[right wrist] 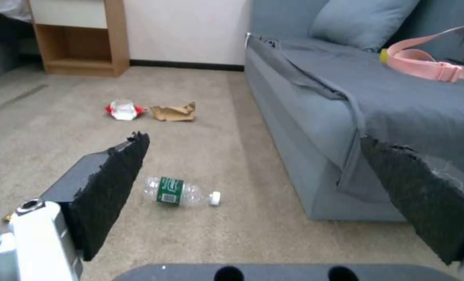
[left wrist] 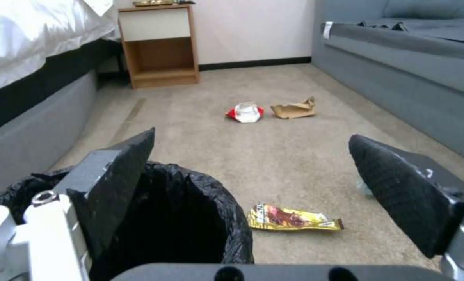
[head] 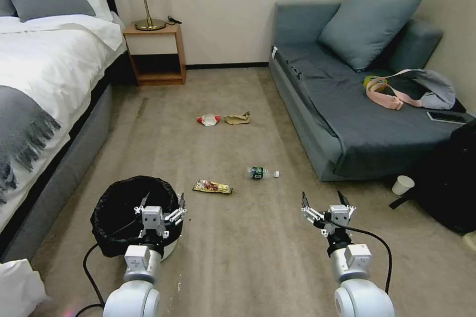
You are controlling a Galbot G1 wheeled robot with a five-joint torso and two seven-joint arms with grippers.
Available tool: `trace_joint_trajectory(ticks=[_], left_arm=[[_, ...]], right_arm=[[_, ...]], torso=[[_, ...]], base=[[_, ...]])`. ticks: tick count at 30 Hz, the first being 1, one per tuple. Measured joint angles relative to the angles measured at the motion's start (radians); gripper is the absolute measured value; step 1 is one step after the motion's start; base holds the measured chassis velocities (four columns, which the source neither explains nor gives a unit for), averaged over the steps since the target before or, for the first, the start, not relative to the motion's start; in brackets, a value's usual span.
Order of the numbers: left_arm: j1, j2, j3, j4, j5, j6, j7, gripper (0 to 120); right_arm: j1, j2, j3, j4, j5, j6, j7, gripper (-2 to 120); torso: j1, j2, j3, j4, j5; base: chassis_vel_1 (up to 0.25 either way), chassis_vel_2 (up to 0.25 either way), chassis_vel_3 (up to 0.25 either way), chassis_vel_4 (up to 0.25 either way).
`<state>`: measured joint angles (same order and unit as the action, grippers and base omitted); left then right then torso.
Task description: Pick up the trash bin, then pick up the garbage on the floor and place it into the trash bin.
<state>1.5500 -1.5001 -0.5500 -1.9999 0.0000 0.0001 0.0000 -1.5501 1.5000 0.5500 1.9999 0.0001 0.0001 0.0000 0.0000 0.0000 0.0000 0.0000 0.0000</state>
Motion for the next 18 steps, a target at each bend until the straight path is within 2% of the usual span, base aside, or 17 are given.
trace_joint_trajectory(ticks=[18], left_arm=[[0.0, 0.0, 0.0, 0.0, 0.0, 0.0, 0.0, 100]], right_arm=[[0.0, 0.0, 0.0, 0.0, 0.0, 0.0, 0.0, 100]], torso=[[0.0, 0.0, 0.0, 0.0, 0.0]], base=[[0.0, 0.0, 0.0, 0.0]])
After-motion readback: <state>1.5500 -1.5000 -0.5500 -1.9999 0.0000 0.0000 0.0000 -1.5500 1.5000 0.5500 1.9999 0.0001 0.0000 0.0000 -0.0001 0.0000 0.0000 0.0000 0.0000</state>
